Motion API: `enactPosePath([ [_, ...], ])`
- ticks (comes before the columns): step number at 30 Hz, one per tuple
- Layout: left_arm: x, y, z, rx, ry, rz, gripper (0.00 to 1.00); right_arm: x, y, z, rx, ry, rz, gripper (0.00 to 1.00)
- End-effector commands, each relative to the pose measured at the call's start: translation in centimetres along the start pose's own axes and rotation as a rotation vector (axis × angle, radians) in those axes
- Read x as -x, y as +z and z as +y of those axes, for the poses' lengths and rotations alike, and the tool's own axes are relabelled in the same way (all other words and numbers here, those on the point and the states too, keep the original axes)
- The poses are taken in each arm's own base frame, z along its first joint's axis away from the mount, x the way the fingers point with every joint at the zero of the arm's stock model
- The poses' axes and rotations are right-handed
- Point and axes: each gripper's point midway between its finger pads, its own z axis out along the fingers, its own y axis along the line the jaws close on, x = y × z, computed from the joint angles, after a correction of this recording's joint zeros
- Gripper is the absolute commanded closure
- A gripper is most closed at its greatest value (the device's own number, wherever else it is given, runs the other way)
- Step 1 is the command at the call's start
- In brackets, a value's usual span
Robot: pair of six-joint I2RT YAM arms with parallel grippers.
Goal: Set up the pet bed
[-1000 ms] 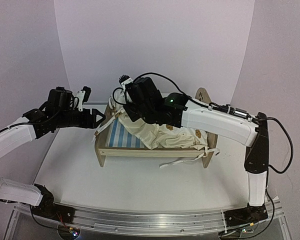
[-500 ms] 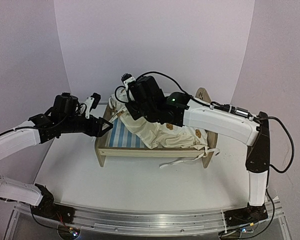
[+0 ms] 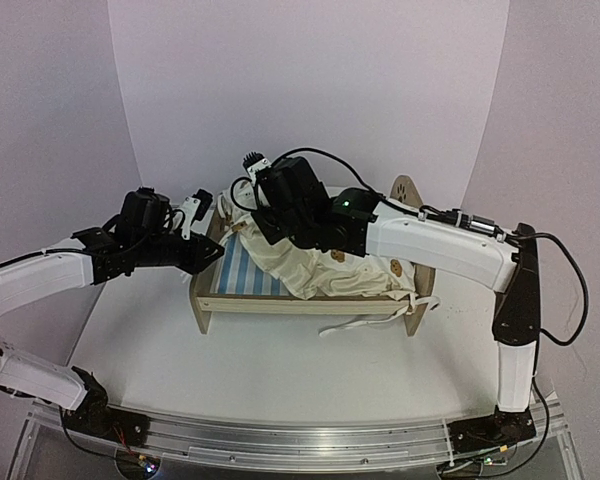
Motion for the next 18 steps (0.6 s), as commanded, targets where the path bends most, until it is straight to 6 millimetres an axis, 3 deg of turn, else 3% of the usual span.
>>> enactPosePath([
  [1, 3.8, 0.0, -0.5, -0.002, 0.03, -0.089, 0.89, 3.5, -2.7, -3.7, -0.04, 0.081, -0.087, 1.0],
  [6, 6.1, 0.3, -1.5, -0.045, 0.032, -0.124, 0.98, 3.6, -2.9, -3.9, -0.041, 0.083, -0.091, 1.0],
  [11, 9.1, 0.0, -1.8, -0.033, 0.052, -0.194, 1.0, 3.4, -3.0, -3.9, -0.038, 0.083, -0.091, 1.0],
  [18, 9.9, -0.2, -1.4, -0.012, 0.039, -0.247, 1.0, 2.7, -2.6, -3.6, -0.033, 0.077, -0.077, 1.0],
])
